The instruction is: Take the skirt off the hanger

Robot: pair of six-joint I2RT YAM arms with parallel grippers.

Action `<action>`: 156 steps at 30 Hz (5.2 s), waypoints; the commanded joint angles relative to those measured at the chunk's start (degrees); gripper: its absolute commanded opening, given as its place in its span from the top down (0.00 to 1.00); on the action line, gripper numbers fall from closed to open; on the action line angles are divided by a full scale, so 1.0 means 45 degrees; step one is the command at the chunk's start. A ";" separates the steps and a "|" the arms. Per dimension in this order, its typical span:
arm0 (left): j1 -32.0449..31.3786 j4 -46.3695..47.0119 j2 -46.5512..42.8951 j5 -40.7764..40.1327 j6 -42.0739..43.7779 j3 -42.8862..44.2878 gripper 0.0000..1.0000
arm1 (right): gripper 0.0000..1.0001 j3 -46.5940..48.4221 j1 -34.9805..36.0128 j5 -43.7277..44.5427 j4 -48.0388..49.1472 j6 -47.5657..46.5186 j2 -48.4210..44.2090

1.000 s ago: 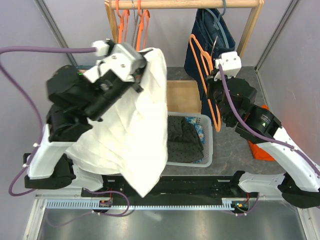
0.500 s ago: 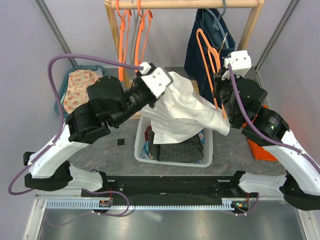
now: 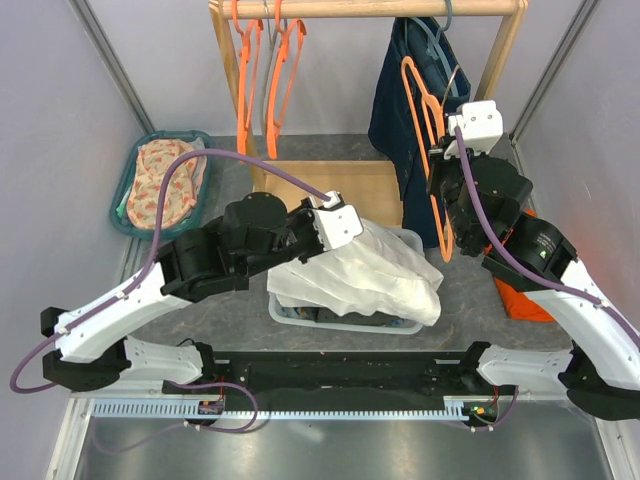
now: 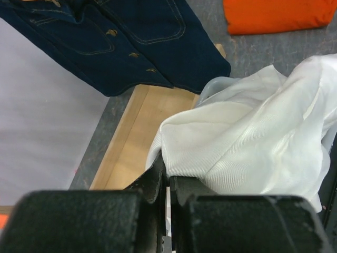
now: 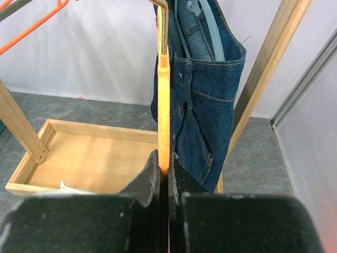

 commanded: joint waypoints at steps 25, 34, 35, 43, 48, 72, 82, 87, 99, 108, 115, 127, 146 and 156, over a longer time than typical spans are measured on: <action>0.5093 0.4796 0.0757 -0.4147 0.3744 -0.4378 0.98 | 1.00 -0.0876 -0.0041 0.0487 0.1339 -0.0502 -0.0260; 0.7553 0.3432 0.0504 -0.3447 0.1600 -0.5159 0.98 | 1.00 -0.0992 -0.0041 0.0390 0.1260 -0.0306 -0.0298; 0.7710 0.3372 0.0329 -0.3232 0.1538 -0.5334 0.98 | 1.00 -0.1031 -0.0022 0.0351 0.1280 -0.0306 -0.0356; 0.5451 0.3234 -0.0182 -0.2897 0.1127 -0.5083 0.98 | 1.00 -0.0993 -0.0041 0.0331 0.1319 -0.0151 -0.0220; 0.2011 0.3603 0.0775 -0.3541 0.1185 -0.4554 0.98 | 1.00 -0.0973 -0.0022 0.0311 0.1202 0.0006 -0.0337; 0.1598 0.2175 0.4623 -0.1530 -0.1882 -0.7540 0.98 | 1.00 0.1700 -0.0022 0.0234 0.0910 -0.0111 0.2258; 0.1833 0.4698 0.6303 -0.3244 -0.1451 -0.8910 0.03 | 1.00 0.4803 -0.0450 -0.0624 0.0227 0.0162 0.4797; 0.1793 0.4213 0.5681 -0.3758 -0.1821 -0.8481 0.00 | 1.00 0.6738 -0.1698 -0.2204 -0.0496 0.0845 0.6262; 0.1813 0.0112 0.0427 0.0011 -0.1354 -0.5649 0.01 | 1.00 0.9944 -0.2521 -0.4452 -0.0888 0.0904 0.8392; 0.1891 -0.2096 -0.0433 0.2725 -0.0809 -0.3677 0.00 | 1.00 1.0531 -0.2834 -0.5819 -0.0030 0.0866 0.9603; 0.2262 -0.3269 -0.0961 0.4660 -0.0631 -0.2446 0.00 | 1.00 1.0686 -0.3478 -0.7244 0.1064 0.1061 1.0267; 0.2750 -0.3231 -0.1254 0.4641 -0.0670 -0.2328 0.00 | 1.00 1.1117 -0.4202 -0.9297 0.1885 0.2252 1.1556; 0.3375 -0.0146 -0.0182 0.3000 -0.1900 -0.3732 0.00 | 0.19 0.6160 -0.2561 -0.4379 0.2274 0.1080 0.8495; 0.3356 0.3602 0.1322 0.0486 -0.1999 -0.5627 0.00 | 0.09 0.3618 -0.2561 -0.4318 0.2511 0.1100 0.4315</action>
